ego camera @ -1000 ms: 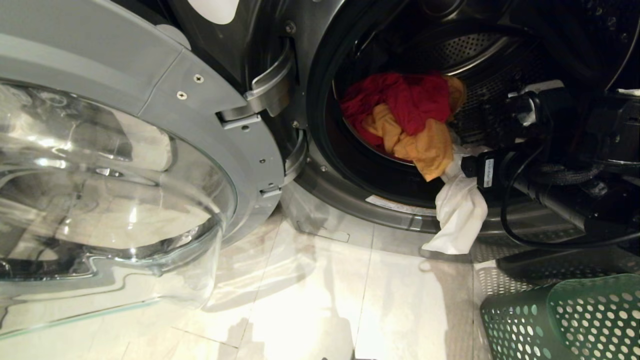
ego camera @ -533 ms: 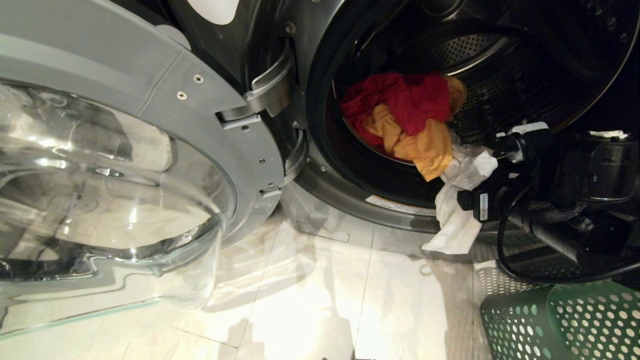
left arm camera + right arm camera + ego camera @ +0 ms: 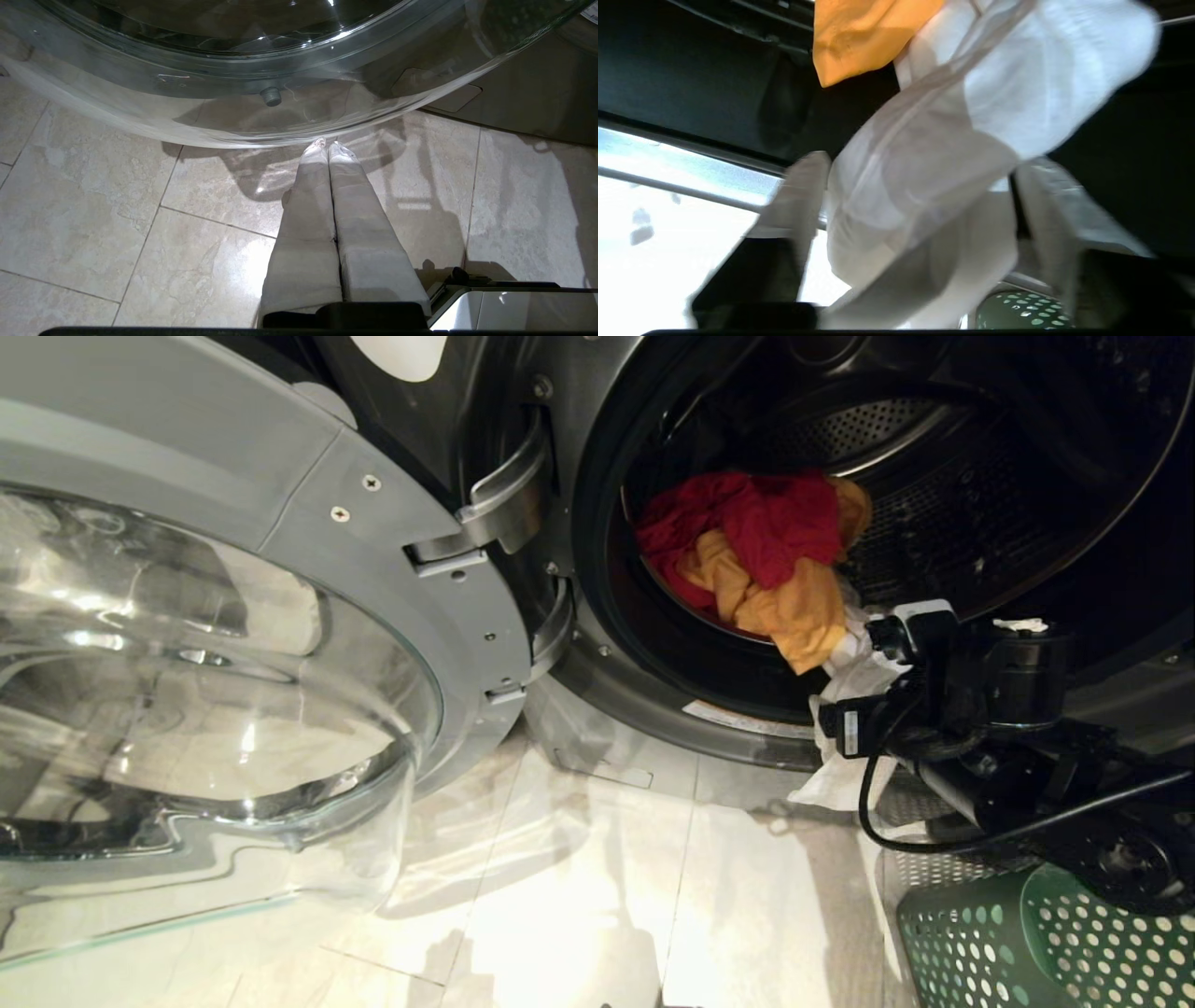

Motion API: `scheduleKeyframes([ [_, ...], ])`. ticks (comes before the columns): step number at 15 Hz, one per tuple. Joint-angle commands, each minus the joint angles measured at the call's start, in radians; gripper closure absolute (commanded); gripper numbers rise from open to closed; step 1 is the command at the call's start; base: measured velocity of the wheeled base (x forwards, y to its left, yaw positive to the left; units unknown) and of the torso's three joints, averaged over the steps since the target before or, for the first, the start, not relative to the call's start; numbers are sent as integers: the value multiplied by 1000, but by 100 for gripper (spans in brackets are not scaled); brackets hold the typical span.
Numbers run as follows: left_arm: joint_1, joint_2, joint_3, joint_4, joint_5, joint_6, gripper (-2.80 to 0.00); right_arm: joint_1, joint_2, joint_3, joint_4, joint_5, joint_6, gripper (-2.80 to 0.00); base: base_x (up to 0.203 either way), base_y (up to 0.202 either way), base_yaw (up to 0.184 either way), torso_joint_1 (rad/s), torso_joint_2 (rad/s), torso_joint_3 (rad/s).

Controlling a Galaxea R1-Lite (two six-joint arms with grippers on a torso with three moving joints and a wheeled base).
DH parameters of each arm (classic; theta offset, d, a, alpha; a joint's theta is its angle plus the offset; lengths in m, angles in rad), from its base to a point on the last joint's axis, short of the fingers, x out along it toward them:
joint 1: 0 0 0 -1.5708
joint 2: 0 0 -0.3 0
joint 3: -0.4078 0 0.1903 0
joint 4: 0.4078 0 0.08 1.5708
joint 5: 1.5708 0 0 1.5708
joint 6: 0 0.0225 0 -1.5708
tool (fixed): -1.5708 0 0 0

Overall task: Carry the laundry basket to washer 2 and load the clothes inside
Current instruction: Place the clothes into the washing machine

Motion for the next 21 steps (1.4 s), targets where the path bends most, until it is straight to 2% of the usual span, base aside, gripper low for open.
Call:
scheduleKeyframes([
  [1,0,0,8,0,0,0,0,-1,37,-10,-6,-3,-2,0,0,0,0,0,0,0],
  [4,0,0,8,0,0,0,0,0,64,-67,-9,-3,-4,0,0,0,0,0,0,0],
  [7,0,0,8,0,0,0,0,1,110,-270,-50,-1,-27,0,0,0,0,0,0,0],
  [9,0,0,8,0,0,0,0,3,185,-416,-105,7,-104,0,0,0,0,0,0,0],
  [10,0,0,8,0,0,0,0,2,231,-466,-177,24,-164,0,0,0,0,0,0,0],
  [11,0,0,8,0,0,0,0,2,259,-492,-276,59,-243,0,0,0,0,0,0,0],
  [13,0,0,8,0,0,0,0,2,300,-542,-423,127,-319,0,0,0,0,0,0,0],
  [16,0,0,8,0,0,0,0,2,409,-735,-624,218,-447,0,0,0,0,0,0,0],
  [18,0,0,8,0,0,0,0,-8,480,-803,-677,250,-485,0,0,0,0,0,0,0],
  [21,0,0,8,0,0,0,0,-40,552,-938,-672,311,-504,0,0,0,0,0,0,0],
])
